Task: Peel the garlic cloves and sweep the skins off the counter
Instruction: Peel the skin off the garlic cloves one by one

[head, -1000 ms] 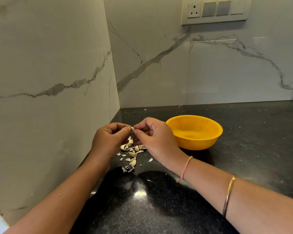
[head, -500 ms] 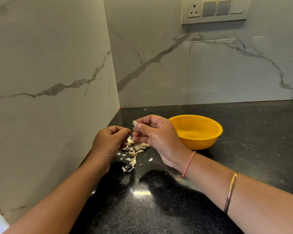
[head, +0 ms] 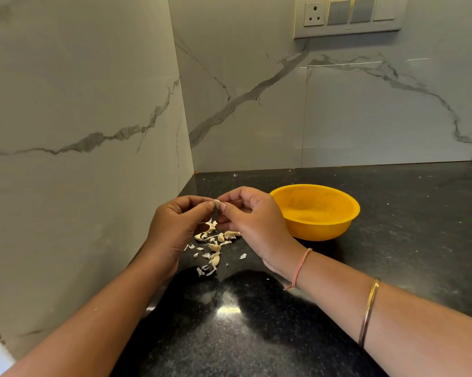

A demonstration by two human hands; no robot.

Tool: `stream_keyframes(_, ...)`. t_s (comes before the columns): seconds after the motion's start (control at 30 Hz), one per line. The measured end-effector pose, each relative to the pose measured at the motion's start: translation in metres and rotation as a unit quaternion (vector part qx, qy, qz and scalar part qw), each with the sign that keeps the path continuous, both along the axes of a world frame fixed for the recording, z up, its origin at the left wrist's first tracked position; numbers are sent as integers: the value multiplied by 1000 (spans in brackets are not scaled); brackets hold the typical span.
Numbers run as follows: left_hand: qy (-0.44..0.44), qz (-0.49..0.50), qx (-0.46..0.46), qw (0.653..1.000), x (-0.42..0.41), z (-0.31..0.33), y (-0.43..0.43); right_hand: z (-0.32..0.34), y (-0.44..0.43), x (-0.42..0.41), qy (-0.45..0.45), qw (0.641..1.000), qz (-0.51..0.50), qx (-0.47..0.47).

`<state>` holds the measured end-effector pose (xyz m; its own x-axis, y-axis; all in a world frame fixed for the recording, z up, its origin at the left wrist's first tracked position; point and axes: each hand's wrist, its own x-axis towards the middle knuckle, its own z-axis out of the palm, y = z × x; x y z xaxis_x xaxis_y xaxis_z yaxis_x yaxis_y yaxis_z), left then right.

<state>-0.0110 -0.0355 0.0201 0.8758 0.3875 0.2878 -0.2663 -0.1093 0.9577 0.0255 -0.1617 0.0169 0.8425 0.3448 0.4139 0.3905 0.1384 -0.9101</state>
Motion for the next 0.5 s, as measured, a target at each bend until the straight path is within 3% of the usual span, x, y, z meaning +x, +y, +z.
stream_keyframes(0.27,16,-10,-12,1000,1,-2,0,-3,2,0,-104,992,-43,-60)
stream_keyframes(0.5,24,-31,-62,997,2,-1,0,-2,2,-1,-29,999,7,-12)
